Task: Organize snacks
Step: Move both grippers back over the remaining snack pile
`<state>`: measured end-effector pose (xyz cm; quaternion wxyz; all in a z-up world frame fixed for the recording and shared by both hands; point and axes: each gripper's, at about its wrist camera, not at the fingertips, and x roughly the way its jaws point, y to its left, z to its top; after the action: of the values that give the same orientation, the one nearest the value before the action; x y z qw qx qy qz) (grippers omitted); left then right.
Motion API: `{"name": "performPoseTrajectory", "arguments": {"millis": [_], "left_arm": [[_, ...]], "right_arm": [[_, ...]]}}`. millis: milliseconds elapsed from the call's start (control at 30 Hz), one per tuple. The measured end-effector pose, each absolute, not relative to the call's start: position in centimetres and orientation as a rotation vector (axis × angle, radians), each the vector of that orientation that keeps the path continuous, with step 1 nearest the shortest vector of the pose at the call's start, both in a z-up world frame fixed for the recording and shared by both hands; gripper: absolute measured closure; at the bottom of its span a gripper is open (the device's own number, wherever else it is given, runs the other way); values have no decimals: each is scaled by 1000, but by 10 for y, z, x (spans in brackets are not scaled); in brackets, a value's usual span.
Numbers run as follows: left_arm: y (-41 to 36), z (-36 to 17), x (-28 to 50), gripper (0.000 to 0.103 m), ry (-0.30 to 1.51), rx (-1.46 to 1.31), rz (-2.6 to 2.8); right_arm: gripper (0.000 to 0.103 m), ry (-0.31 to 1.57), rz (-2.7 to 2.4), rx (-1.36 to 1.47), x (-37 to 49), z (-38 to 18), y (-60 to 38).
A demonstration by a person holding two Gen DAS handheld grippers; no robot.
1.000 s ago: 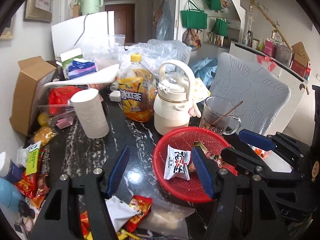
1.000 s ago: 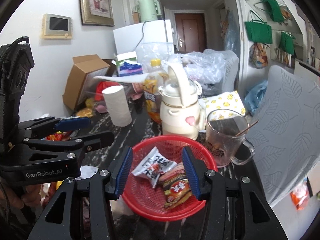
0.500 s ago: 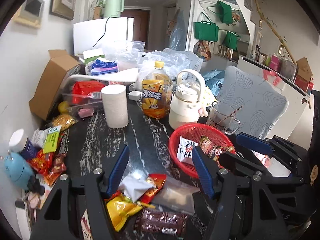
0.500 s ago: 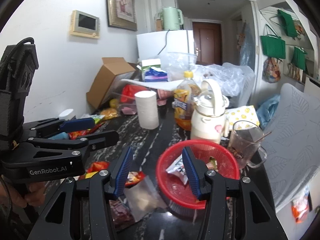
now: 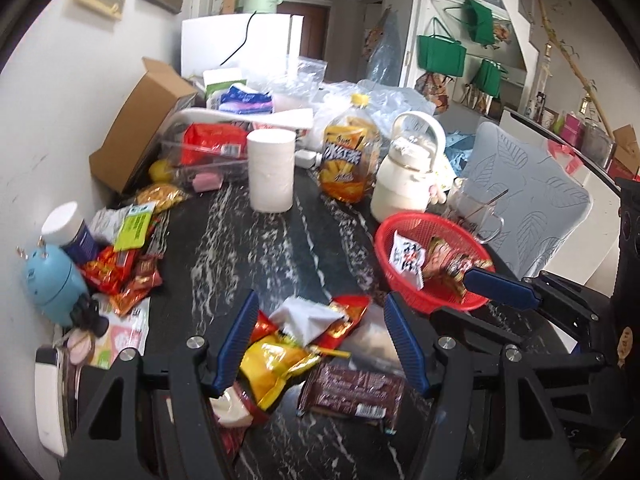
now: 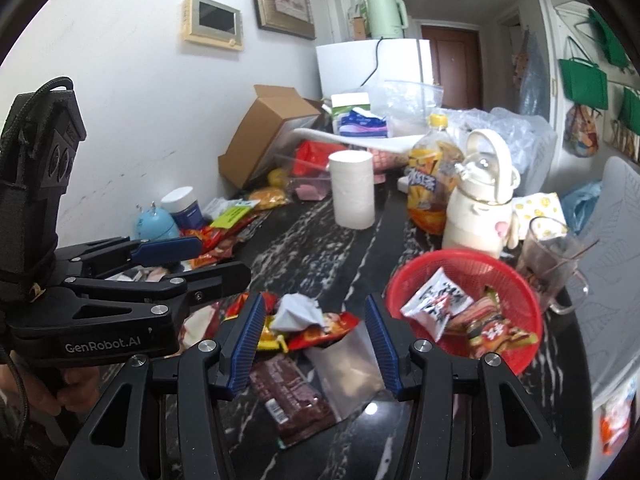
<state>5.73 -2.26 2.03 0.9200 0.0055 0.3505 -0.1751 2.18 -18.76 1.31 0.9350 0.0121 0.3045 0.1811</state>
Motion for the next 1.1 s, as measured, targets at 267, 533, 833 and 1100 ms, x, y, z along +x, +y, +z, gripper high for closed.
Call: {"name": "performPoseTrajectory", "arguments": {"millis": [267,533,833,1100], "left_arm": [[-10,-2,63,39,777,-17,-348],[-1,-25,76,39,837,-22,-340],[4,-54,94,39,916,-35,-323],[9,-64,116,39,955,-25,-264]], "right_arm": [[52,690,401,21,30,-8,-175],[51,769,405,23,45,-33,-171],[43,860,394,27,60,-59,-175],[38,883,382,17,75,-67,-176]]}}
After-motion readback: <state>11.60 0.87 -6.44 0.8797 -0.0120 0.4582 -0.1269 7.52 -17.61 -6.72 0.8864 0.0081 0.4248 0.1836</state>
